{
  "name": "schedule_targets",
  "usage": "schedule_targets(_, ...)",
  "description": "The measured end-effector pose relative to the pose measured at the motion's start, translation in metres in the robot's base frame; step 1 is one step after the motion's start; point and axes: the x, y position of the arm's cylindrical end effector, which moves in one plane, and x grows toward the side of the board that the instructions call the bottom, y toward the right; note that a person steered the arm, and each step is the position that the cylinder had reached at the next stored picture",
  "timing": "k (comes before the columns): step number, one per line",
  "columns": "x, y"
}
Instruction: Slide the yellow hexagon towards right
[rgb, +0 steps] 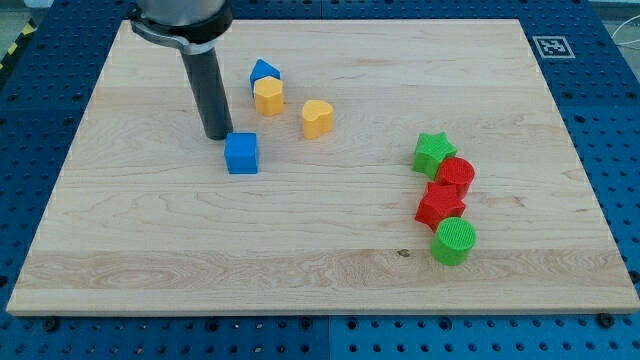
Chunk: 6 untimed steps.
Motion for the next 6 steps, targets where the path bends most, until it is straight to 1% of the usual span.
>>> schedule_targets(2, -0.028, 0.008)
schedule_targets(5, -0.029, 0.095)
schedule_targets(6, -0.029, 0.102)
